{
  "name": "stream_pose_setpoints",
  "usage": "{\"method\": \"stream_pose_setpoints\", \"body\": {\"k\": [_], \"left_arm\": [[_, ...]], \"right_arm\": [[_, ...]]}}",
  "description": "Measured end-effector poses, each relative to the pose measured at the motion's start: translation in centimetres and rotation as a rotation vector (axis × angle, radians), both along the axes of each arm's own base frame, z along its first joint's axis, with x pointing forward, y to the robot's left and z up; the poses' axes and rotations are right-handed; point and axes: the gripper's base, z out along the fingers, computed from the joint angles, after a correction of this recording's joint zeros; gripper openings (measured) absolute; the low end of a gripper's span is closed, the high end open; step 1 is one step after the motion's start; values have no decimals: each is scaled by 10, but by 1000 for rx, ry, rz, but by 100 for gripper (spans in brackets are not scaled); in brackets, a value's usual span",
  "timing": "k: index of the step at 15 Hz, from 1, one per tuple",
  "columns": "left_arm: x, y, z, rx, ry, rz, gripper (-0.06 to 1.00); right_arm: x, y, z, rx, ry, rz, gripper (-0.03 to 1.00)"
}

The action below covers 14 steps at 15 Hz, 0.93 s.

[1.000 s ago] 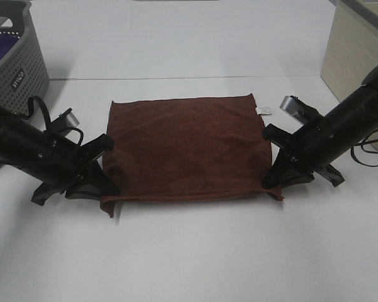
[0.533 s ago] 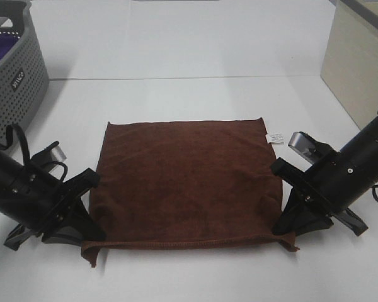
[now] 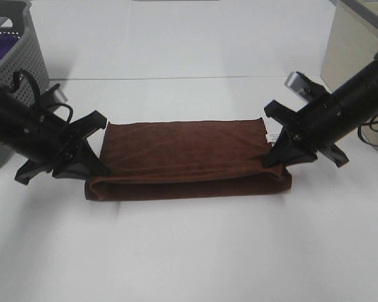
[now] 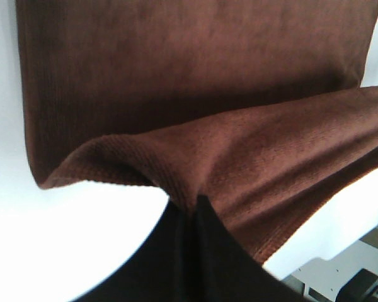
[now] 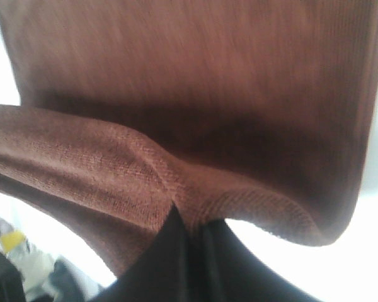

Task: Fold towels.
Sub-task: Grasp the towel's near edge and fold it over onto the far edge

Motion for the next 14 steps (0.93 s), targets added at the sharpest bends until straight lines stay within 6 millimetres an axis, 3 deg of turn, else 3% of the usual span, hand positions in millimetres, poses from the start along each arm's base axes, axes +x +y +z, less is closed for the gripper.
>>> {"method": "stream_pose_setpoints", "body": {"k": [3, 5, 6, 9, 14], "left_arm": [[44, -3, 22, 40, -115, 25, 0], [67, -5, 29, 53, -167, 30, 0], [87, -6, 30, 72, -215, 26, 0], [114, -9, 22, 86, -250, 18, 0], [130, -12, -15, 100, -209, 20, 1]], "right_arm": [[42, 2, 33, 5, -174, -4, 0], [72, 4, 43, 9, -251, 6, 0], [84, 4, 39, 4, -264, 9, 0], [111, 4, 17, -28, -237, 4, 0], [119, 3, -29, -53, -134, -12, 0]]}}
